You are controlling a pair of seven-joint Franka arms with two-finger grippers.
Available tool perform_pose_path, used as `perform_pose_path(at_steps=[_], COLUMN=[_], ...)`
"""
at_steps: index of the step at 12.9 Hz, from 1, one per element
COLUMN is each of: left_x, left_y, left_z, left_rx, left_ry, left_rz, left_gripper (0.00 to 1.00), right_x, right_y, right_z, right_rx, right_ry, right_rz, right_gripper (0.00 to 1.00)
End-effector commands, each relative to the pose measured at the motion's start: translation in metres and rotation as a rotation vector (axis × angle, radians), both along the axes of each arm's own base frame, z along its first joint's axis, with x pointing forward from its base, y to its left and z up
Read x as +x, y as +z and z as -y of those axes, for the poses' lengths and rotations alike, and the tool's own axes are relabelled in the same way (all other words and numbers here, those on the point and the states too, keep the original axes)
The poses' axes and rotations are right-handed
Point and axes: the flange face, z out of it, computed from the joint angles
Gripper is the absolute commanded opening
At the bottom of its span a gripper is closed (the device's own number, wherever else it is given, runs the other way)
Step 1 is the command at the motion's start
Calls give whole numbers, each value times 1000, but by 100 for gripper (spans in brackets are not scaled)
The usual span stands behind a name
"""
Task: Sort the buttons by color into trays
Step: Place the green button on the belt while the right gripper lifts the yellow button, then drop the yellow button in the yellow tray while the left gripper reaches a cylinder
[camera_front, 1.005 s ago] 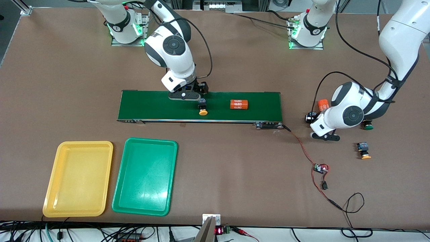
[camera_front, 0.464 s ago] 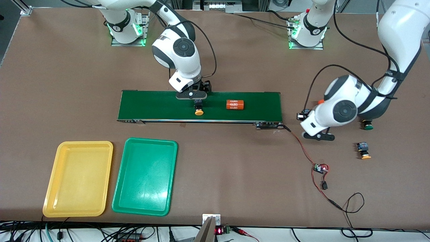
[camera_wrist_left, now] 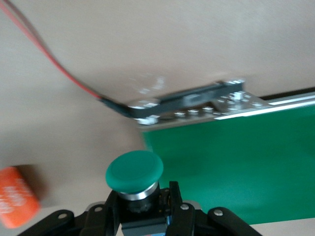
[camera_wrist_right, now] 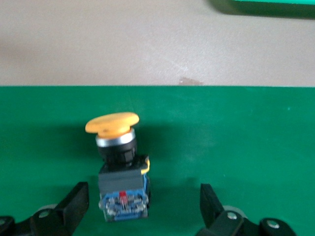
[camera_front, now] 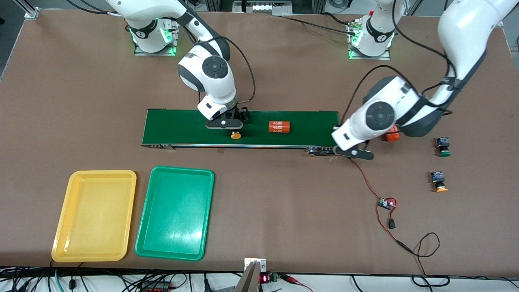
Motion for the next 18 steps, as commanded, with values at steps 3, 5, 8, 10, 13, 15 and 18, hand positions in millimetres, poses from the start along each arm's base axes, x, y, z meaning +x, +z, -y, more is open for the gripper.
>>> perform_pose_path(at_steps=[3, 5, 8, 10, 13, 15, 18], left_x=[-9, -5, 17, 38, 53, 49, 42], left_y=[-25, -21, -3, 17, -6, -23, -42], left_z=[25, 20, -3, -35, -119, -171, -231], left_rx=[-45, -46, -40, 55, 202, 195, 166], left_ry=[14, 5, 58, 81, 128, 144, 169], left_rz=[-27, -23, 6, -6, -93, -154, -209], left_gripper=[51, 100, 100, 100, 100, 100, 100], right_x=[7, 6, 13, 37, 85, 121, 163], right_y=[-8, -12, -12, 10, 66, 93, 94], right_z=[-3, -2, 4, 16, 53, 111, 213], right_rx=[8, 2, -5, -4, -82, -85, -137], right_ry=[-7, 10, 9, -26, -13, 10, 54], right_rz=[15, 11, 15, 45, 55, 43, 37], right_gripper=[82, 45, 3, 2, 2, 3, 4])
